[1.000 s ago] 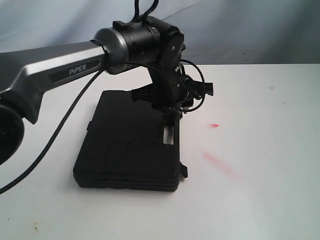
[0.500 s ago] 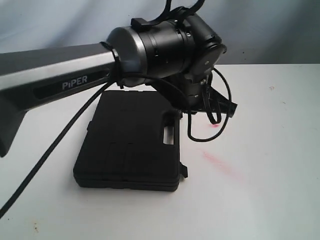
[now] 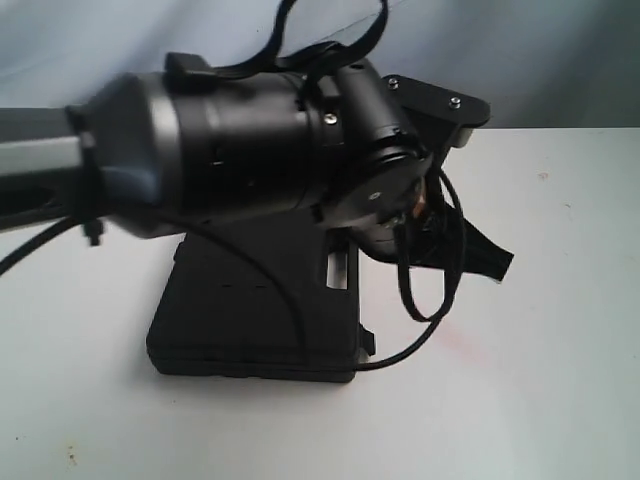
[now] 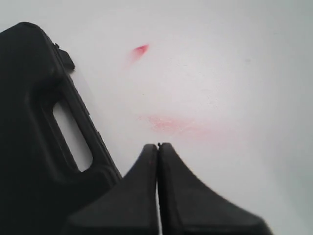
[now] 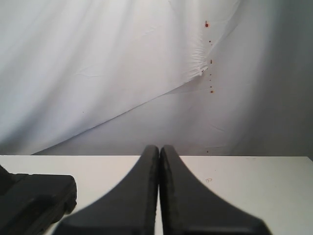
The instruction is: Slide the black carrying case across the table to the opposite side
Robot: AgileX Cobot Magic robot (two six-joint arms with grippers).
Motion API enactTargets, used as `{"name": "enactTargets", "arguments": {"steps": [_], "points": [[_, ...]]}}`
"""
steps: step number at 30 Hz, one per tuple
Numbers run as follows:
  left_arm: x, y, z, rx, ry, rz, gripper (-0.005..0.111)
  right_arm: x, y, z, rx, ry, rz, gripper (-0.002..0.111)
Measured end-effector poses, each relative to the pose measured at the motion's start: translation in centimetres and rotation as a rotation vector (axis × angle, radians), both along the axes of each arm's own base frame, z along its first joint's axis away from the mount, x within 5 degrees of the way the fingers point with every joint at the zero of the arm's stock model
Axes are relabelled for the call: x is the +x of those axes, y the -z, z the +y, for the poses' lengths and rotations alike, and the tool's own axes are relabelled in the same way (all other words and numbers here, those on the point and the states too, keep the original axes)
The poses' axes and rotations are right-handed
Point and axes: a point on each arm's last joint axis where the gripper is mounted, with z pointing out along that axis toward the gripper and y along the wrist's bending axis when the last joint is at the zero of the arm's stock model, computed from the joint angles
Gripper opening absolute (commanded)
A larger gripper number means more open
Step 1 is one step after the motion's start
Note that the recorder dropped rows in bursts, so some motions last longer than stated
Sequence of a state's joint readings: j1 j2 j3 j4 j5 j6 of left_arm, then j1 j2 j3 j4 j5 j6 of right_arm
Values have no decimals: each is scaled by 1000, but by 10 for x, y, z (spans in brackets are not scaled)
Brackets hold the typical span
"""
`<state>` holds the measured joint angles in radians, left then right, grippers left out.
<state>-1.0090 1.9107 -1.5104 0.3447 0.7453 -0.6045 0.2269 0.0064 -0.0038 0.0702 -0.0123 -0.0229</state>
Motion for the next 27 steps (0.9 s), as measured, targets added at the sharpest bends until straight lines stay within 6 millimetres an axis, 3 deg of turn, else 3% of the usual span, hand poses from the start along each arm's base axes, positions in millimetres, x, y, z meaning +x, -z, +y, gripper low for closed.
{"name": "enactTargets", "arguments": {"steps": [12,27], "points": [[-35,-14,48,-89,18,-16,0,0,0,0,0,0,0,0],[-67,0,91,-171,2,9,0,0,0,0,0,0,0,0]]}}
